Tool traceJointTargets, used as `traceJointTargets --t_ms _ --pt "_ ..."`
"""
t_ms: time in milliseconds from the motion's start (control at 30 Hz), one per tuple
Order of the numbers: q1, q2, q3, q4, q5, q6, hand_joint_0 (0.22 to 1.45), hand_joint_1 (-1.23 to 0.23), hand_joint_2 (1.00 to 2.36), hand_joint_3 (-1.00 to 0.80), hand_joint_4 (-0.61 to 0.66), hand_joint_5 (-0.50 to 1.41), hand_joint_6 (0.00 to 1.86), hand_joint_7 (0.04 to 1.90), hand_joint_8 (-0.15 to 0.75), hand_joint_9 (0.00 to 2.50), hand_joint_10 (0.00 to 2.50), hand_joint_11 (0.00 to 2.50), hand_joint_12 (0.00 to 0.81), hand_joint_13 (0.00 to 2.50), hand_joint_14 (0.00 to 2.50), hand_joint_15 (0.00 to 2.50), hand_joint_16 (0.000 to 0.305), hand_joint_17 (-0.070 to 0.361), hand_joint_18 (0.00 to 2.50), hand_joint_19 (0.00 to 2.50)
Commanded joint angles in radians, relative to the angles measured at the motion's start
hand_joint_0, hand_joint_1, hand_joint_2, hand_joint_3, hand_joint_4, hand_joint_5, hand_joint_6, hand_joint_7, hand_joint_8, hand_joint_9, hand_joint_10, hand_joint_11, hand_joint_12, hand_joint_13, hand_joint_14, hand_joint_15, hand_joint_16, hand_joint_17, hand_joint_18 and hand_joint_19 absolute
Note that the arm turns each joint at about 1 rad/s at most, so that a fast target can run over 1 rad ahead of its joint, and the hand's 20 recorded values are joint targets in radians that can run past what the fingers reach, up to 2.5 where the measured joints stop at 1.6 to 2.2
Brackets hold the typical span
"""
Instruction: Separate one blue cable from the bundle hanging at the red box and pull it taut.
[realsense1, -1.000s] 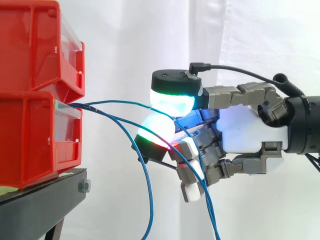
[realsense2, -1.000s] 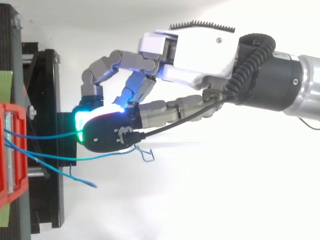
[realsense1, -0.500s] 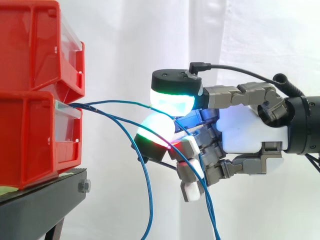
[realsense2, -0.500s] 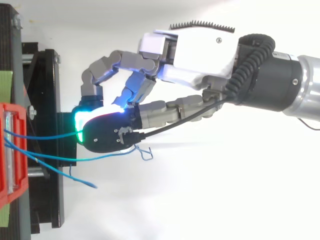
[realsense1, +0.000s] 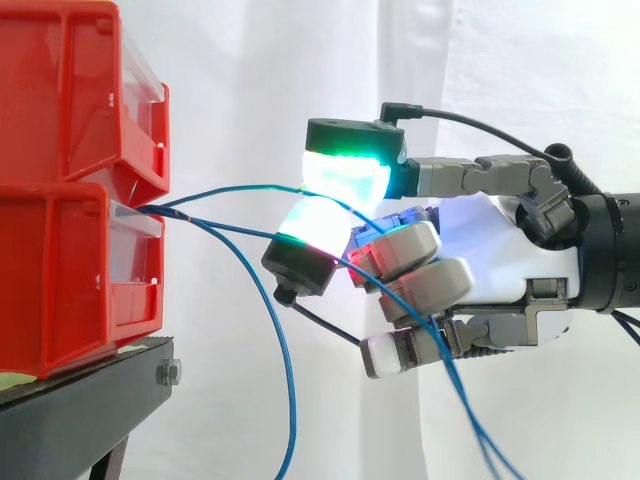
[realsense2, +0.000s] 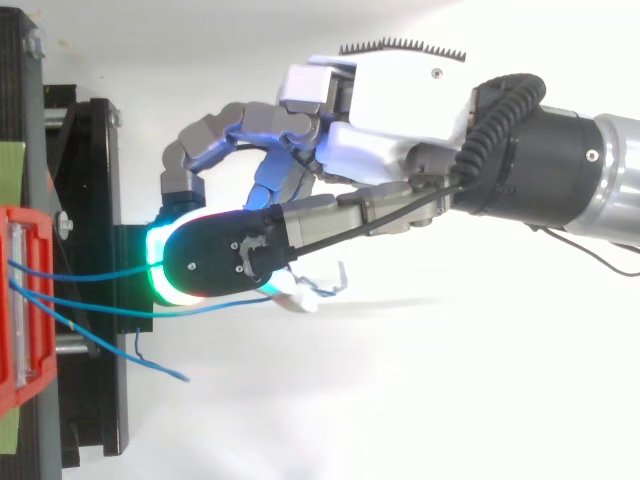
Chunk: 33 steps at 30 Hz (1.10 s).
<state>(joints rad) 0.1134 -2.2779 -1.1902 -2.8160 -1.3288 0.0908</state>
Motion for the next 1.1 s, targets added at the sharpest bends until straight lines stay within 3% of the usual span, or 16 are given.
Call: traceJointTargets --t_ms 0,67,167,233,300,333,467,533,633,1067 --pt "0.0 0.0 0.0 0.0 -0.003 0.014 0.66 -0.76 1.03 -0.07 0.1 -0.2 0.86 1.02 0.305 1.26 0.07 1.7 0.336 1.45 0.01 1.57 0.038 0.085 0.97 0.62" --pt "0.0 0.0 0.0 0.0 -0.01 0.017 0.67 -0.76 1.03 -0.07 0.1 -0.2 0.86 1.01 0.296 1.23 0.19 1.71 0.338 1.48 0.0 1.67 0.038 0.086 0.98 0.65" --pt "-0.001 0.0 0.0 0.0 -0.017 0.023 0.67 -0.76 1.02 -0.08 0.11 -0.2 0.86 1.01 0.298 1.18 0.47 1.67 0.349 1.45 0.22 1.75 0.04 0.091 1.01 0.71" --pt "-0.005 0.0 -0.005 0.0 -0.024 0.037 0.67 -0.76 1.03 -0.08 0.11 -0.2 0.87 0.99 0.294 1.17 0.53 1.71 0.348 1.38 0.48 1.76 0.042 0.094 1.03 0.77" --pt "-0.005 -0.002 -0.011 0.003 -0.027 0.046 0.67 -0.76 1.03 -0.08 0.11 -0.2 0.87 0.99 0.296 1.14 0.64 1.7 0.349 1.32 0.71 1.71 0.043 0.096 1.05 0.81" --pt "-0.006 0.0 -0.02 0.003 -0.03 0.053 0.67 -0.76 1.03 -0.08 0.11 -0.2 0.87 1.0 0.296 1.13 0.7 1.67 0.349 1.27 0.98 1.61 0.043 0.097 1.06 0.83" --pt "-0.006 0.0 -0.031 0.013 -0.032 0.076 0.67 -0.76 1.02 -0.08 0.11 -0.2 0.87 0.98 0.3 1.06 0.93 1.59 0.356 1.23 1.15 1.61 0.044 0.1 1.08 0.9" --pt "-0.006 0.0 -0.031 0.018 -0.032 0.081 0.67 -0.76 1.03 -0.08 0.11 -0.2 0.87 0.99 0.301 1.04 1.0 1.57 0.362 1.16 1.45 1.53 0.044 0.1 1.12 0.99" --pt "-0.006 0.0 -0.031 0.02 -0.032 0.081 0.67 -0.76 1.02 -0.08 0.11 -0.2 0.87 0.98 0.299 1.03 1.07 1.54 0.356 1.13 1.63 1.49 0.044 0.1 1.16 1.02" --pt "-0.006 0.0 -0.031 0.021 -0.033 0.07 0.66 -0.7 1.02 -0.19 0.18 -0.21 0.87 1.0 0.305 0.98 1.26 1.48 0.363 1.11 1.79 1.43 0.044 0.098 1.17 1.06"
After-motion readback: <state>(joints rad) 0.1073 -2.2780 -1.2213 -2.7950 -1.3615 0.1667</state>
